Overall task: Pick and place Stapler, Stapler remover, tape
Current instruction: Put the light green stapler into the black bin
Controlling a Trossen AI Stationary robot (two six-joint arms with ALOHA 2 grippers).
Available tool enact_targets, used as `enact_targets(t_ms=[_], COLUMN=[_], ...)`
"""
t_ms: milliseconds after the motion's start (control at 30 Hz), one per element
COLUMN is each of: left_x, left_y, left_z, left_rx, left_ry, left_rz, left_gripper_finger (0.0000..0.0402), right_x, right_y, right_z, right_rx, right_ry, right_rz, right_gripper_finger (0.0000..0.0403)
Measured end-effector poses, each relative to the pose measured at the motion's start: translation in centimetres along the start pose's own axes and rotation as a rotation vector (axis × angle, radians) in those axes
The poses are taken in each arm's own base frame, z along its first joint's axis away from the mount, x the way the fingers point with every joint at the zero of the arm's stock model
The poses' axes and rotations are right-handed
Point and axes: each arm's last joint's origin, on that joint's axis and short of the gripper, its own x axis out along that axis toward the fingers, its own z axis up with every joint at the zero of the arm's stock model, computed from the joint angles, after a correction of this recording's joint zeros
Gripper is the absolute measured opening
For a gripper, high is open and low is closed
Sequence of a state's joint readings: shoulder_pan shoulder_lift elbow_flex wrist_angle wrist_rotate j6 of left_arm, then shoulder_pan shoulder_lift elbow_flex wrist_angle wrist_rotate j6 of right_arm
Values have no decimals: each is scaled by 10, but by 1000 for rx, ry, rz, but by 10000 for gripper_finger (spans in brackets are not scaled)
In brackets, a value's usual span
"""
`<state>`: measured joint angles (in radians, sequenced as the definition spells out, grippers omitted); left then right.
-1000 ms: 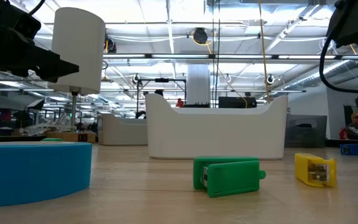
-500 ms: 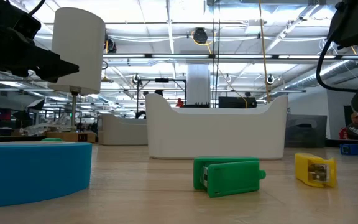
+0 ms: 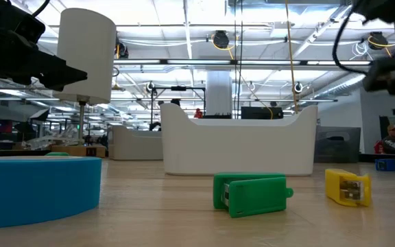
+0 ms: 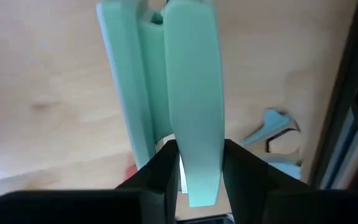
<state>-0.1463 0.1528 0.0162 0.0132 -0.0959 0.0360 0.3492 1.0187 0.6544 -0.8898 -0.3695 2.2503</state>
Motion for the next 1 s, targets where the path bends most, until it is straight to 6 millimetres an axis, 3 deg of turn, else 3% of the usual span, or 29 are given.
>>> enact_targets(t_ms=[267,467,733,1000], left_x=[0,0,0,0], left_y=[0,0,0,0], left_z=[0,0,0,0], left_rx=[-1,-12,-27,-39], left_ry=[0,0,0,0], left_rz=[0,0,0,0], left_gripper_finger=[269,269,269,269], right_x=[-43,-74,-121,-150], right_y=[11,29,54,62], right_z=[-13,-4,33,86], right_rx=[-114,-258,-432,-458], right_ry=[-260,-518,-770,-952], right_rz=[219,386,430,355], right_gripper_finger=[91,91,91,91])
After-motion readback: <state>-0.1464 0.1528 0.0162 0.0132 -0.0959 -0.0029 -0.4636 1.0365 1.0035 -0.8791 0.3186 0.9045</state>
